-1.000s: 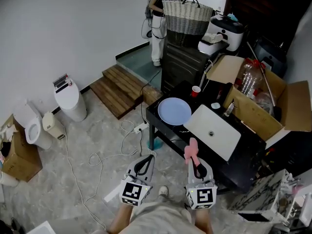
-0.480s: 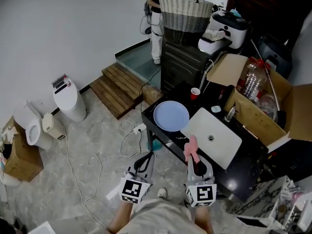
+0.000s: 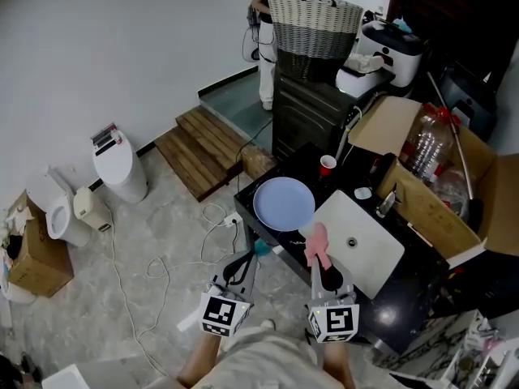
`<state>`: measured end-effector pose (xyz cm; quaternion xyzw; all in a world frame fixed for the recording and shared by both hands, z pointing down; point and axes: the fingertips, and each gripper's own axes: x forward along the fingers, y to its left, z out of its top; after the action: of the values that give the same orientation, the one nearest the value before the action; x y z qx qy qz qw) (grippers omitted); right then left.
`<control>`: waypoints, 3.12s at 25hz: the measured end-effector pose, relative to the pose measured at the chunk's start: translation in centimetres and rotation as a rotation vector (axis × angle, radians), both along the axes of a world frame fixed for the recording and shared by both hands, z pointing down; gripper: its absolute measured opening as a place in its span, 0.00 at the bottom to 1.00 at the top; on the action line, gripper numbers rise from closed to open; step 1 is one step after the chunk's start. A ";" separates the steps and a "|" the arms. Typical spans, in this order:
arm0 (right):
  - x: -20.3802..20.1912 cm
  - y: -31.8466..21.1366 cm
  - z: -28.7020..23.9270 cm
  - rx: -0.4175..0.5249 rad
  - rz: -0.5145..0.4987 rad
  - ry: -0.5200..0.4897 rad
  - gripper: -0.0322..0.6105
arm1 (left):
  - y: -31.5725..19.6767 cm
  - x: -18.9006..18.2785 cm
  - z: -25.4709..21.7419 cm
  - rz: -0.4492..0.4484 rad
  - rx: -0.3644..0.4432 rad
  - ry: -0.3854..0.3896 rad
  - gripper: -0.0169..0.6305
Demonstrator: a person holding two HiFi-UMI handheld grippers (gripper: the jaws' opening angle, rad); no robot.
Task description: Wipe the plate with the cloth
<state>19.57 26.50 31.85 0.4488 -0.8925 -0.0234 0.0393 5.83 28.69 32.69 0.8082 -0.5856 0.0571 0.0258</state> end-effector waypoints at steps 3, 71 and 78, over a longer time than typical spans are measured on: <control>0.4 -1.2 0.2 -0.001 -0.010 -0.008 0.08 | -1.2 0.5 -0.1 -0.006 0.006 -0.003 0.03; -11.5 -31.5 16.8 -0.480 0.192 0.154 0.08 | -33.5 -11.6 18.3 0.303 -0.388 -0.023 0.03; -12.5 -32.7 19.6 -0.534 0.198 0.199 0.08 | -34.2 -12.4 20.9 0.332 -0.438 -0.029 0.03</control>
<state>7.07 -6.17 51.46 0.5029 -0.8108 0.1721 0.2452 -6.53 -5.54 53.58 0.8674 -0.4190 0.1973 0.1821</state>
